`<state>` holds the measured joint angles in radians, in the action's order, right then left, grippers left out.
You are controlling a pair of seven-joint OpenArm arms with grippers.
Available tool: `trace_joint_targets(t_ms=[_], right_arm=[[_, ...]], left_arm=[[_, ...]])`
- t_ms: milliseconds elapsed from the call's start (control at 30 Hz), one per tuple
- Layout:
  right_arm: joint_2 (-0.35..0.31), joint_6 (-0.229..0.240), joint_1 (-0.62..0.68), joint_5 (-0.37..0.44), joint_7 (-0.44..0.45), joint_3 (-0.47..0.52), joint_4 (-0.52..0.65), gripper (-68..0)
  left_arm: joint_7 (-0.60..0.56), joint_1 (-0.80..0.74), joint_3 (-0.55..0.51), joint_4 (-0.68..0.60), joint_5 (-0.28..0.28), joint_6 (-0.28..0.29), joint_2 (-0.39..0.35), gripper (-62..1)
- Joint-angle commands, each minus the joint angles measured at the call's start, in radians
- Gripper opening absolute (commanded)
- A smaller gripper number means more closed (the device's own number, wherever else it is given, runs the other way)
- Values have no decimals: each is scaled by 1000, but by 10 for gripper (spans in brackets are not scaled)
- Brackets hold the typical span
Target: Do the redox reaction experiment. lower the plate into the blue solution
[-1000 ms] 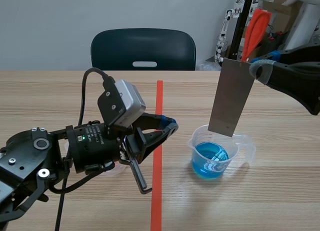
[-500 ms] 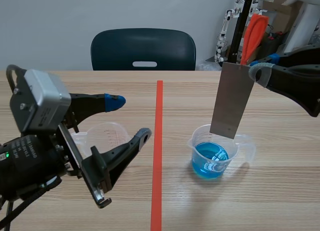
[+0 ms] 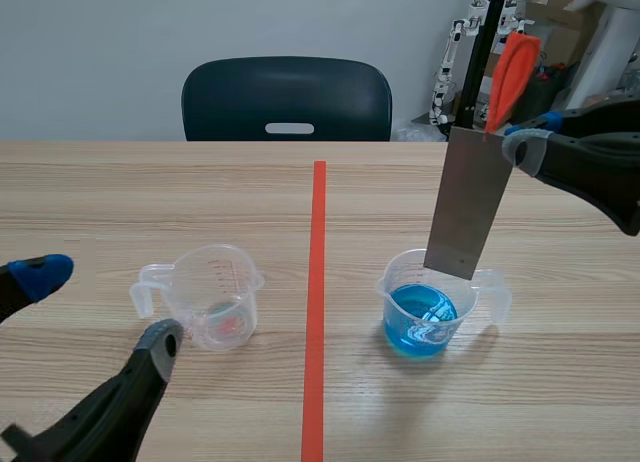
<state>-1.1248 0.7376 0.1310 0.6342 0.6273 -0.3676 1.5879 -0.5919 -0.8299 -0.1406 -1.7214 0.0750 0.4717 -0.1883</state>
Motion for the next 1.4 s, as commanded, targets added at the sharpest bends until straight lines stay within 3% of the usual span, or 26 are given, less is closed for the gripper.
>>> trace_joint_targets(t_ms=[0, 133, 433, 767, 900, 1133, 1367], right_arm=[[-10, 8, -14, 7, 15, 15, -6, -669], [11, 8, -14, -14, 15, 15, -24, -669], [67, 8, -15, -74, 16, 15, -47, -669], [90, 8, -15, -105, 19, 15, -48, -669], [115, 8, -15, -135, 18, 15, -51, -669], [122, 8, -15, -138, 19, 15, -54, -669], [130, 8, -16, -140, 19, 15, -60, -669]], left_arm=[[-8, -9, -11, -8, 3, 0, 2, 14], [6, -26, -55, -6, -22, -44, 2, 14], [160, -76, -62, -3, -23, -39, 2, 14], [167, -145, -61, 12, -11, -40, 26, 14], [60, -145, -61, 81, -10, -40, 26, 14], [-256, -144, -27, 307, -11, -47, 26, 14], [-521, -120, 40, 509, -19, -159, 27, 14]])
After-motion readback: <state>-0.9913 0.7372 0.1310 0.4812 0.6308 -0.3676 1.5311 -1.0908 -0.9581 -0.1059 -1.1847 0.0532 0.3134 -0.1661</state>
